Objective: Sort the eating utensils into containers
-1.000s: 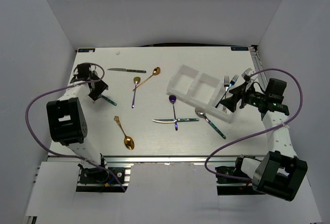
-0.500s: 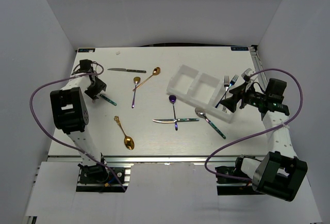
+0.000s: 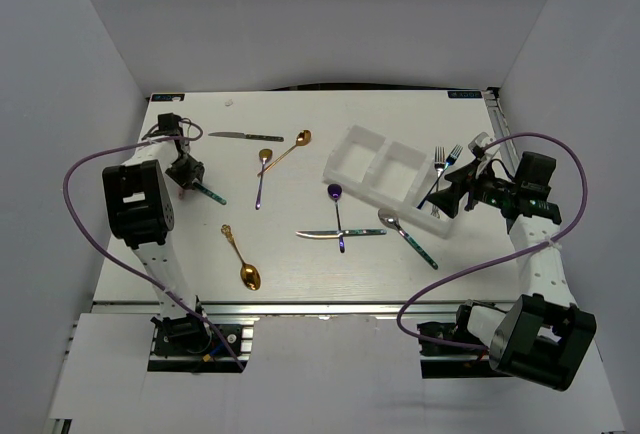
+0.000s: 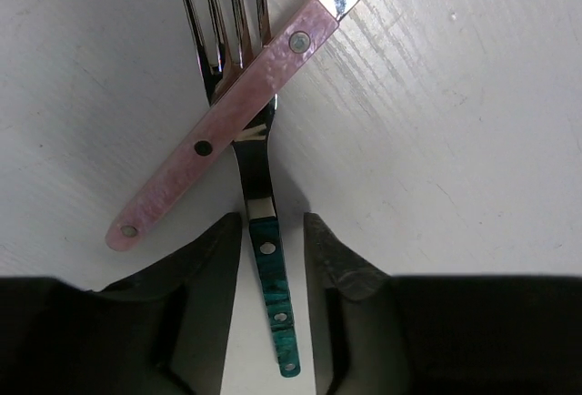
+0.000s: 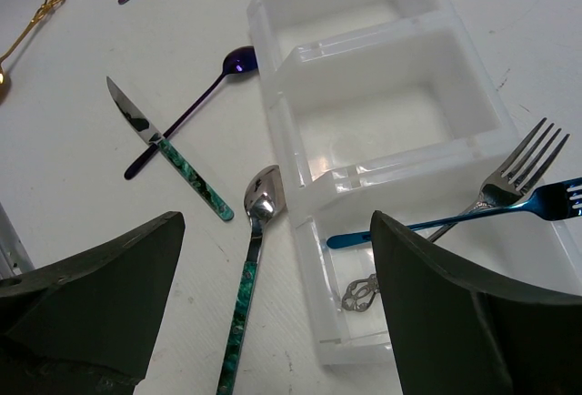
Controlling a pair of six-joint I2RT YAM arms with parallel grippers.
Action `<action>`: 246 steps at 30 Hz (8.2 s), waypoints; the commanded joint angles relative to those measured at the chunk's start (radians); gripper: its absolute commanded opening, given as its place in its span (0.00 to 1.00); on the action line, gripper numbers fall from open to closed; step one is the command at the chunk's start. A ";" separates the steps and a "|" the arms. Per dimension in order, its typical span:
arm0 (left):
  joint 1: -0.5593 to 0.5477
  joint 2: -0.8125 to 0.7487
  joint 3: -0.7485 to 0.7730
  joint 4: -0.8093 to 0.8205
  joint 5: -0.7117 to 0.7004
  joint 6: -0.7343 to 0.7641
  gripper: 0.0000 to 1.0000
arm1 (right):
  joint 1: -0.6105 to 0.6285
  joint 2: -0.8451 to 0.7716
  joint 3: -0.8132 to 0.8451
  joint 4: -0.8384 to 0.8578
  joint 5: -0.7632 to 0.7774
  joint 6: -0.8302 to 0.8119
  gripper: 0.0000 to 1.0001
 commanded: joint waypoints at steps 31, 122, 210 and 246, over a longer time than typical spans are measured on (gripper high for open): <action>-0.082 -0.411 -0.198 0.068 0.522 0.023 0.00 | -0.012 -0.060 0.024 0.035 0.007 0.013 0.89; -1.108 0.180 0.429 1.044 0.295 0.270 0.62 | -0.265 -0.155 -0.039 0.111 -0.164 0.067 0.89; -0.392 -1.113 -0.689 0.549 0.113 0.531 0.98 | 0.996 0.721 0.589 -0.483 0.584 -0.373 0.00; -0.392 -1.138 -0.691 0.550 0.133 0.529 0.98 | 0.531 0.559 0.442 0.365 0.935 0.521 0.00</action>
